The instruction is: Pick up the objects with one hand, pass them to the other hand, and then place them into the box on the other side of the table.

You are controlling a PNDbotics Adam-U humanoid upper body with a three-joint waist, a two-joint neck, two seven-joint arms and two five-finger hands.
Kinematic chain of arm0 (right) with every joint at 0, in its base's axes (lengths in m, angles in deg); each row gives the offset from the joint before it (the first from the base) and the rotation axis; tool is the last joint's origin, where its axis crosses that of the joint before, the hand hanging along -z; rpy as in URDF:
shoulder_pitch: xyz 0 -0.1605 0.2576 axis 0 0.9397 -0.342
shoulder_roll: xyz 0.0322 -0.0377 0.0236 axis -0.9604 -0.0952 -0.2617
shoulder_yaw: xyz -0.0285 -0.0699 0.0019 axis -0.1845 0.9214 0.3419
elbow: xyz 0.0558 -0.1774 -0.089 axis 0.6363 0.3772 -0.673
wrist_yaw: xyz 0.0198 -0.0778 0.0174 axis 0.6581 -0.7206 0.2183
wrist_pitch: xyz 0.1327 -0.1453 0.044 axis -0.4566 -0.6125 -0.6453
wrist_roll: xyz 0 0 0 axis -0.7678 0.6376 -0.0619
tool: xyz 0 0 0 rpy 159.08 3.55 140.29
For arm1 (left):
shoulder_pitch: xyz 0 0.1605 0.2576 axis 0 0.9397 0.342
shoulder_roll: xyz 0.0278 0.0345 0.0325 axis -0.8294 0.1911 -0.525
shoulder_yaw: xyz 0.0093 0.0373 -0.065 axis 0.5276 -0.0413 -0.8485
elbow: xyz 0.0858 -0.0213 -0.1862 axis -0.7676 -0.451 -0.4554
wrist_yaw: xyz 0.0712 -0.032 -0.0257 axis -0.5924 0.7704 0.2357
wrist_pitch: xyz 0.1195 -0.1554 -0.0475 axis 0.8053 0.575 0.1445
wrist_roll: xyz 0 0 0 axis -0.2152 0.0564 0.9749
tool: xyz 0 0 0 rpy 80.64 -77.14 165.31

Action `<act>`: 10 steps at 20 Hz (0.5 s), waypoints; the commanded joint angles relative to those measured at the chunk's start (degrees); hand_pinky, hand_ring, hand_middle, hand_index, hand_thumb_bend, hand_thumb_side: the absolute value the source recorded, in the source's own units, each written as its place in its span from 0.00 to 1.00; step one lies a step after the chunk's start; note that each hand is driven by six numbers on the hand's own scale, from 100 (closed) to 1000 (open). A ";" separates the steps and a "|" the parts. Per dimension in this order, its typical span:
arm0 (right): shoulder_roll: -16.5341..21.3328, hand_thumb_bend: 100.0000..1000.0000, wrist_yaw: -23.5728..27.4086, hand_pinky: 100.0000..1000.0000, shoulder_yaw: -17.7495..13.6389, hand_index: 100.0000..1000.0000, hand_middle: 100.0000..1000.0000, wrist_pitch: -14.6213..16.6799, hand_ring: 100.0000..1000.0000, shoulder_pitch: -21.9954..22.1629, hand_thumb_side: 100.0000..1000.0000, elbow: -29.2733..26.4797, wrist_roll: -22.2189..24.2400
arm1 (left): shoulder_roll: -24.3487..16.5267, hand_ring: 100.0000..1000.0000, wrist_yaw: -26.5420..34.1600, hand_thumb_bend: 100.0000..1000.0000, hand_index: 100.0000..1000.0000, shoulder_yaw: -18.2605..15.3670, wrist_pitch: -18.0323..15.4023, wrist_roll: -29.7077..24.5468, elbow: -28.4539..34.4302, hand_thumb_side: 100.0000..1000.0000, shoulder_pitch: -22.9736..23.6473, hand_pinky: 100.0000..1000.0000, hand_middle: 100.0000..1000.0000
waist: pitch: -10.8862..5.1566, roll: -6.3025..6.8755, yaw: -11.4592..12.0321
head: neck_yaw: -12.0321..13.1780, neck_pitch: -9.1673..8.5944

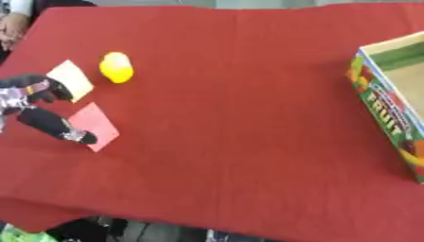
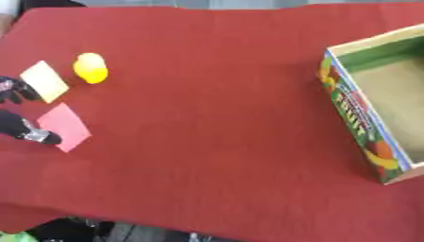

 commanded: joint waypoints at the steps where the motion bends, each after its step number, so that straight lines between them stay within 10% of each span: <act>1: 2.01 0.00 -0.29 0.98 -0.05 0.96 0.83 0.07 1.00 -0.70 0.56 -0.30 0.30 | -1.01 0.83 0.71 0.82 0.80 0.13 1.01 0.08 -0.17 0.35 -0.32 0.89 0.76 | -0.95 -0.07 0.03 | 0.38 0.45; 10: 1.91 0.00 -0.50 0.98 0.32 0.96 0.83 0.14 1.00 -0.78 0.56 -0.17 0.77 | 0.47 0.83 1.50 0.82 0.80 1.91 1.50 -0.09 -1.51 0.39 -1.58 0.89 0.76 | -1.01 -0.10 -0.16 | 1.09 0.22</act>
